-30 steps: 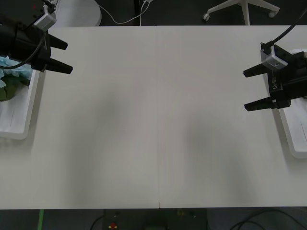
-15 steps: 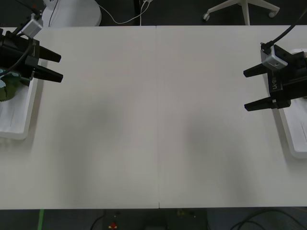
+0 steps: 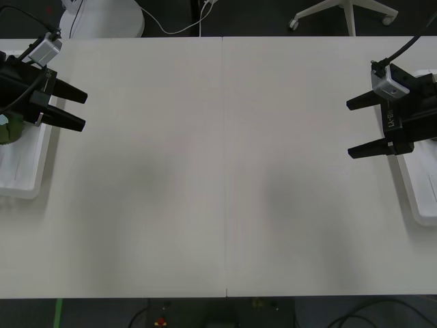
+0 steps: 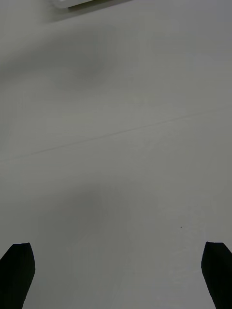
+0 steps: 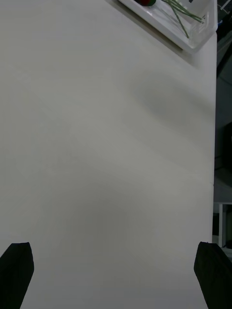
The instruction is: Put the red flowers into the right box and the blue flowers into the left box
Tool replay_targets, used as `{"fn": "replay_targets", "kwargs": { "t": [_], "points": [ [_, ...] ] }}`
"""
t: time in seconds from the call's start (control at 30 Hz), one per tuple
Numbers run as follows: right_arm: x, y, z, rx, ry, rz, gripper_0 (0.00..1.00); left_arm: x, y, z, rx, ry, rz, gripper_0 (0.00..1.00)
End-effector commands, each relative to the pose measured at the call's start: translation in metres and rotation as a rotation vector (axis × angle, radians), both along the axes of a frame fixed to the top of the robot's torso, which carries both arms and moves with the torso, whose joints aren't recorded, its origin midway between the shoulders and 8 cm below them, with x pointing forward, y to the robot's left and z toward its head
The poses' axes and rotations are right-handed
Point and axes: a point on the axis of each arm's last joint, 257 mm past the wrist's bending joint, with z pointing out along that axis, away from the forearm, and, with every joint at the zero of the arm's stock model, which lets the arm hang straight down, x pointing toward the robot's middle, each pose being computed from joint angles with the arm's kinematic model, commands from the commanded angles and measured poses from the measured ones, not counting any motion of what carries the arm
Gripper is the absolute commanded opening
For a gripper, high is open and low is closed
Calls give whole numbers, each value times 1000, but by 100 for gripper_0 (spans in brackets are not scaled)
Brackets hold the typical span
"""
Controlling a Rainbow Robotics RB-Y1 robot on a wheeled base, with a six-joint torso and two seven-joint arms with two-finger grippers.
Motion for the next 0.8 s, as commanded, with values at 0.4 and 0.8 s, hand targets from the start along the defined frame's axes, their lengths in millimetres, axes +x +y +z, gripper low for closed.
{"fn": "replay_targets", "kwargs": {
  "t": [0.4, 0.8],
  "points": [
    [8, -6, 22, -18, -50, -10, 100, 1, 1, 40, -28, -41, 0, 96],
    [8, -6, 22, -18, -50, -10, 100, 5, 1, 40, -29, -56, 14, 97]
  ]
}}
